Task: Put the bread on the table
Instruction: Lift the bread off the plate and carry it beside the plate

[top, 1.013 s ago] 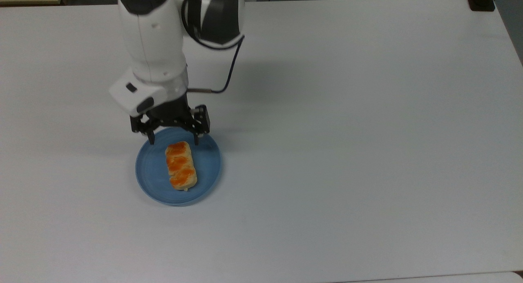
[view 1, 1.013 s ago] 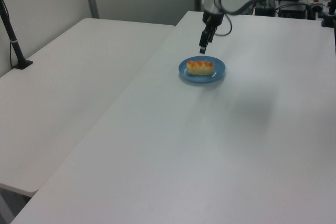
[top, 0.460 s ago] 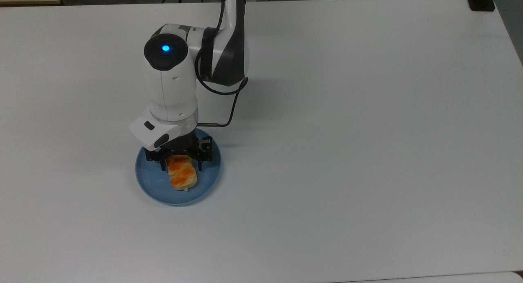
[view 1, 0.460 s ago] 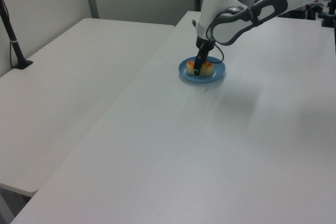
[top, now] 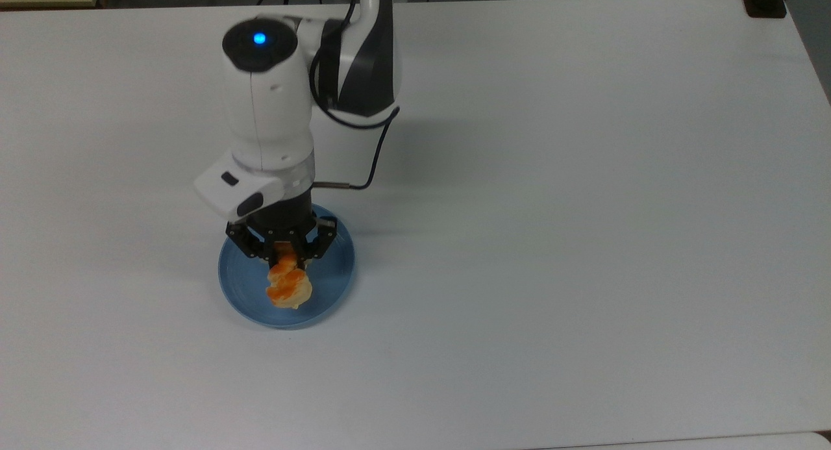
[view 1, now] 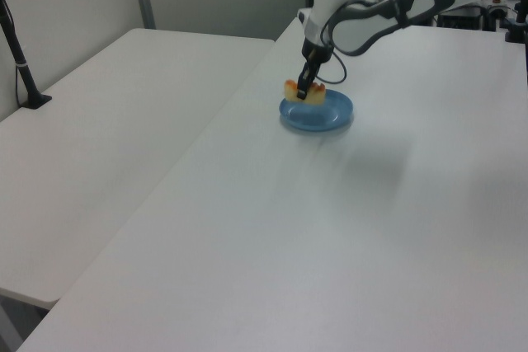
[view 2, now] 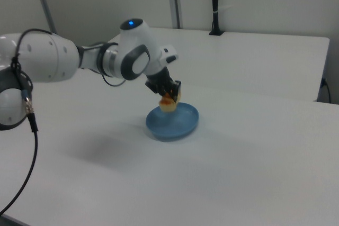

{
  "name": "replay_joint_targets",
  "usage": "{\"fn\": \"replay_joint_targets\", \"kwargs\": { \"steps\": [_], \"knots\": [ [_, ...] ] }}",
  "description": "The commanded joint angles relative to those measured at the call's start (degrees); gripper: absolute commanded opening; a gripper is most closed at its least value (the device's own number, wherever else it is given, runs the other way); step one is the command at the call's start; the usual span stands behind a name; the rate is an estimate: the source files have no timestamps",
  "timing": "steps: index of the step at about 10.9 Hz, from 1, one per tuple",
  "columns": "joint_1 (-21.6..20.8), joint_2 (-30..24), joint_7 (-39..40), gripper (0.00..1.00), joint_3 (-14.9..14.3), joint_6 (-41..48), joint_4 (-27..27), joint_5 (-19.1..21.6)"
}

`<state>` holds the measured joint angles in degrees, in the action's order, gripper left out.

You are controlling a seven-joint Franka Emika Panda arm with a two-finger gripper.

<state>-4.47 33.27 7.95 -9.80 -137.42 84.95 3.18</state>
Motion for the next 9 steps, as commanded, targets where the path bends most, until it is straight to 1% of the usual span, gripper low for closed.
{"fn": "replay_joint_targets", "kwargs": {
  "steps": [1,3,4,5,6,7,9],
  "knots": [
    [-6.93,-9.87,-3.10,0.38,-1.53,4.25,7.66,0.95],
    [-12.55,-10.51,-6.26,0.44,-1.53,9.59,8.91,0.95],
    [-14.93,-10.33,-7.93,0.48,-1.53,11.63,9.26,0.95],
    [-17.22,-10.24,-10.04,0.53,-1.53,11.56,11.18,0.86],
    [-18.89,-9.72,-11.71,0.56,-1.53,11.39,11.89,0.86],
    [-19.87,-9.11,-12.95,0.59,-1.45,11.12,12.16,0.77],
    [-19.88,-7.78,-14.10,0.66,-1.01,11.03,12.08,0.42]
  ]
}}
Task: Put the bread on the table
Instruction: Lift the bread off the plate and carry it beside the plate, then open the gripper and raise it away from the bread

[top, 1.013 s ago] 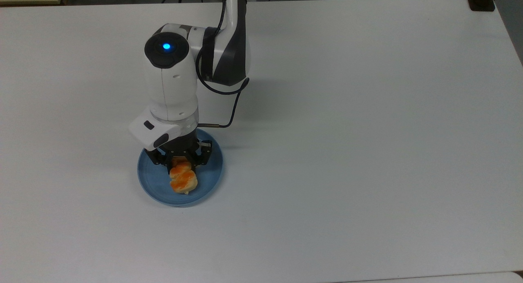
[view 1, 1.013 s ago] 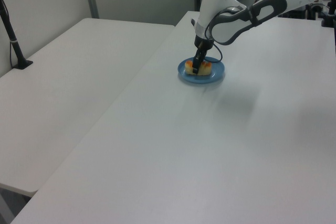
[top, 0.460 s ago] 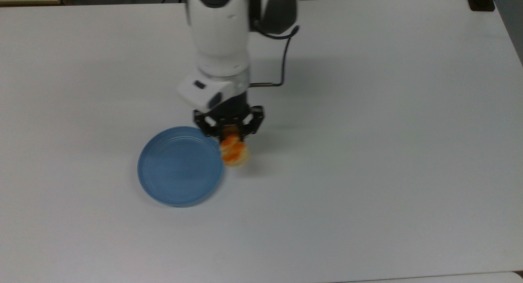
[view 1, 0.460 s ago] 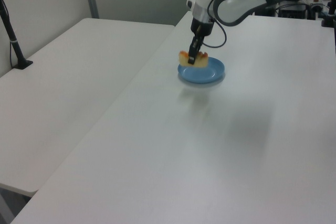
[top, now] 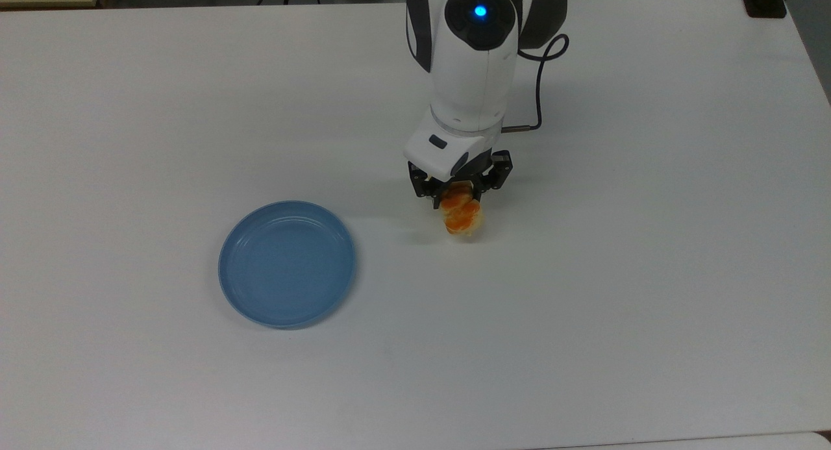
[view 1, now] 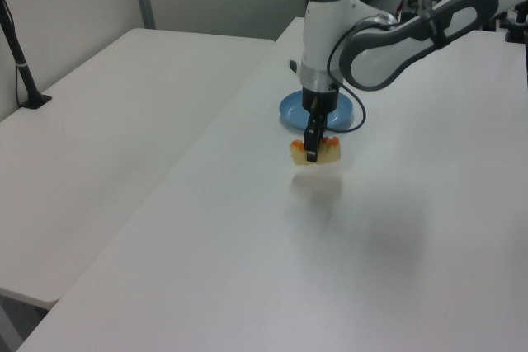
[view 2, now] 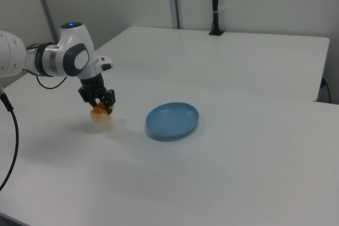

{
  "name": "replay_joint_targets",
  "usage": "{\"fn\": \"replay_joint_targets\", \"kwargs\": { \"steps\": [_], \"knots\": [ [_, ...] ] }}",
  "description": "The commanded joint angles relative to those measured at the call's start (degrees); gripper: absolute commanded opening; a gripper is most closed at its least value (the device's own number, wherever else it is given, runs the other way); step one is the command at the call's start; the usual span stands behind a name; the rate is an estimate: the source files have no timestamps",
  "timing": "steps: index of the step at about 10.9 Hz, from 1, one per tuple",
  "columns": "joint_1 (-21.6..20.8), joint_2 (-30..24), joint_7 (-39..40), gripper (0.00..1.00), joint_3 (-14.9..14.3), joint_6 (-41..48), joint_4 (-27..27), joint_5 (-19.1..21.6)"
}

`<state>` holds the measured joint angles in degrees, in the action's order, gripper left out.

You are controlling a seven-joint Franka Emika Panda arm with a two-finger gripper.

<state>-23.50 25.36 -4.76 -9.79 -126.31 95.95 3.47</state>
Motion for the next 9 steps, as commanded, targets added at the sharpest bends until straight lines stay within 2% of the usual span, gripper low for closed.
{"fn": "replay_joint_targets", "kwargs": {
  "steps": [1,3,5,6,7,8,9],
  "knots": [
    [-0.75,0.13,-1.48,0.99,-1.03,-0.07,1.08,0.13],
    [-0.84,-0.92,-1.66,1.00,-0.94,1.15,1.08,-0.22],
    [0.38,-6.08,-4.54,1.00,-0.85,7.79,0.47,-0.57],
    [3.96,-9.50,-5.86,1.00,0.80,12.45,-0.50,-0.57],
    [10.69,-12.50,-5.79,1.00,5.52,16.50,-1.37,-0.57],
    [16.85,-14.79,-5.62,1.00,8.96,19.58,-2.34,-0.66],
    [20.31,-16.90,-5.53,1.00,10.21,22.05,-3.05,-1.01]
  ]
}}
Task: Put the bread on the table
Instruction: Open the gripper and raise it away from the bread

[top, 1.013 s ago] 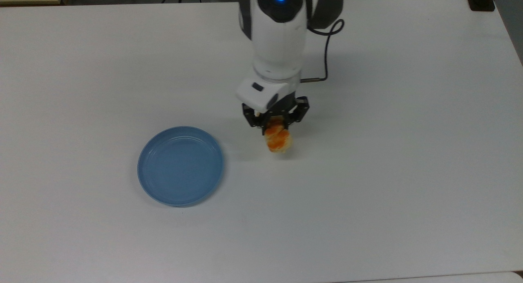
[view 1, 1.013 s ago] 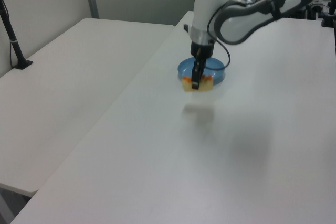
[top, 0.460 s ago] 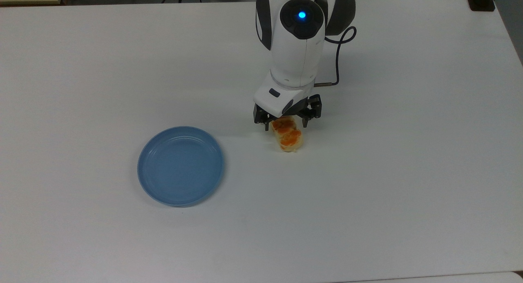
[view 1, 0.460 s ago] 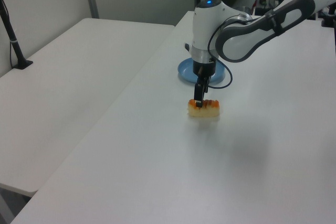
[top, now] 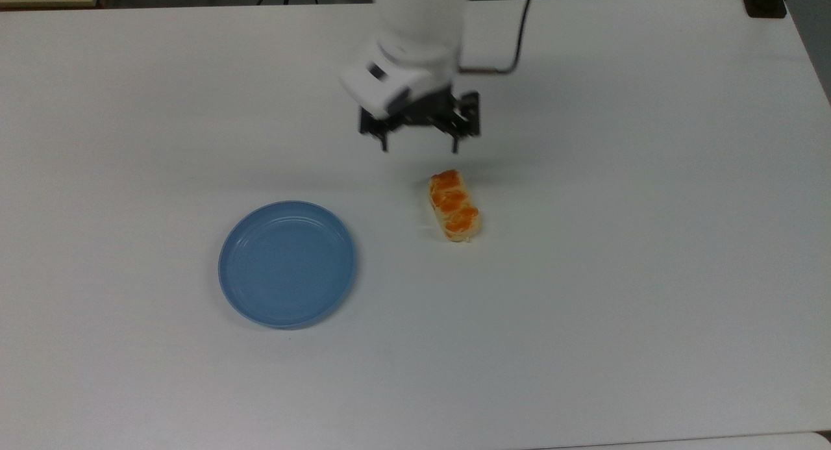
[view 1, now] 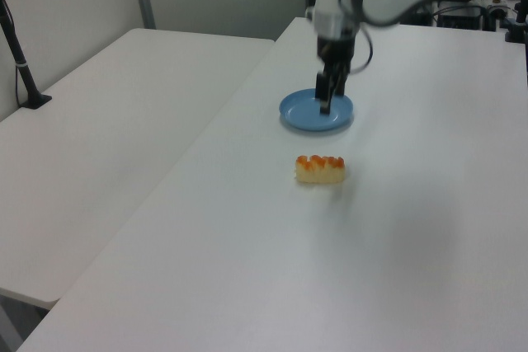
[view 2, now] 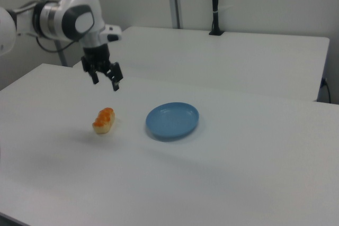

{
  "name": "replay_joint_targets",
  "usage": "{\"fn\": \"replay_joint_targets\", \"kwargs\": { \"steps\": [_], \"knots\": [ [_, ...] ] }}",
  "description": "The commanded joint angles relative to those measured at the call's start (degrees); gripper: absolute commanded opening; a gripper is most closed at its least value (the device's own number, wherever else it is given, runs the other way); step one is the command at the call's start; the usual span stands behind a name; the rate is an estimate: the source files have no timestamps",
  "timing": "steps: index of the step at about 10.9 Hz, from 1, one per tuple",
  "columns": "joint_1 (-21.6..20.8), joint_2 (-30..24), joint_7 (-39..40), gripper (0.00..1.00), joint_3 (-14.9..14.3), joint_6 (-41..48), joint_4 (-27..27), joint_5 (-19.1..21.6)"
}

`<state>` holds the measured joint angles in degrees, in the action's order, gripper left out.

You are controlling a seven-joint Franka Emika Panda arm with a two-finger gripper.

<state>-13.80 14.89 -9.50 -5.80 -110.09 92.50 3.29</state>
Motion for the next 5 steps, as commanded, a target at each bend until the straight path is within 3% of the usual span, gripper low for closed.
{"fn": "replay_joint_targets", "kwargs": {
  "steps": [1,5],
  "knots": [
    [12.47,-8.11,-0.87,1.00,6.32,8.11,0.40,-1.61],
    [16.18,-12.43,-0.09,1.00,6.24,13.58,-0.39,-1.80]
  ]
}}
